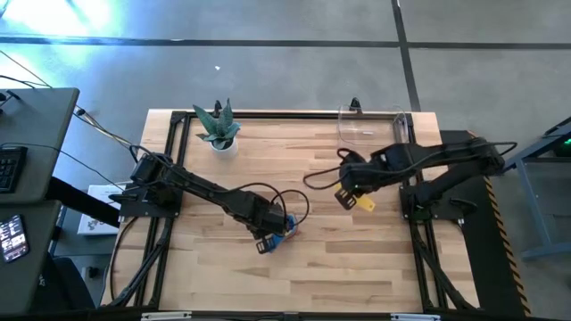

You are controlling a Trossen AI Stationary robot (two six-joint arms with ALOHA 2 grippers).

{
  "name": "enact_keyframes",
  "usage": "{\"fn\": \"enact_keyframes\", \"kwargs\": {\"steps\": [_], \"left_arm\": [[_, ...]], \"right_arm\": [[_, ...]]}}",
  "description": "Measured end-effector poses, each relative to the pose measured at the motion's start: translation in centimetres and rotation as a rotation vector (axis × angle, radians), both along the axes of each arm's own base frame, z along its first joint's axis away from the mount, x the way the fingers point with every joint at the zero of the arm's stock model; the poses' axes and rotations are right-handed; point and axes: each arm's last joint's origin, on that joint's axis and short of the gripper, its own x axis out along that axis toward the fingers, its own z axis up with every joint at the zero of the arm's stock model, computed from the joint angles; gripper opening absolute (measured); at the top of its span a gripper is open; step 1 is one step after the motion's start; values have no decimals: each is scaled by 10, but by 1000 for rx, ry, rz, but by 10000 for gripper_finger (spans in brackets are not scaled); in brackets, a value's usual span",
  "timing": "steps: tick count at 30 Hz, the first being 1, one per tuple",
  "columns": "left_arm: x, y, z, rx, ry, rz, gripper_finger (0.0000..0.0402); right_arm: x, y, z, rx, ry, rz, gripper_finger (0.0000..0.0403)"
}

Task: Nest measuring cups in basket
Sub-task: Stack the yellow measuring cup on top of the blue measuring cup

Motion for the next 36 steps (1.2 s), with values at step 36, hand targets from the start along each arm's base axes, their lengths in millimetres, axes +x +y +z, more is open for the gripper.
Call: {"fn": "enact_keyframes", "kwargs": {"steps": [36], "left_arm": [[34, -7, -23, -192, -167, 41, 58]], "right_arm": [[-6, -10, 6, -45, -9, 83, 0]]}}
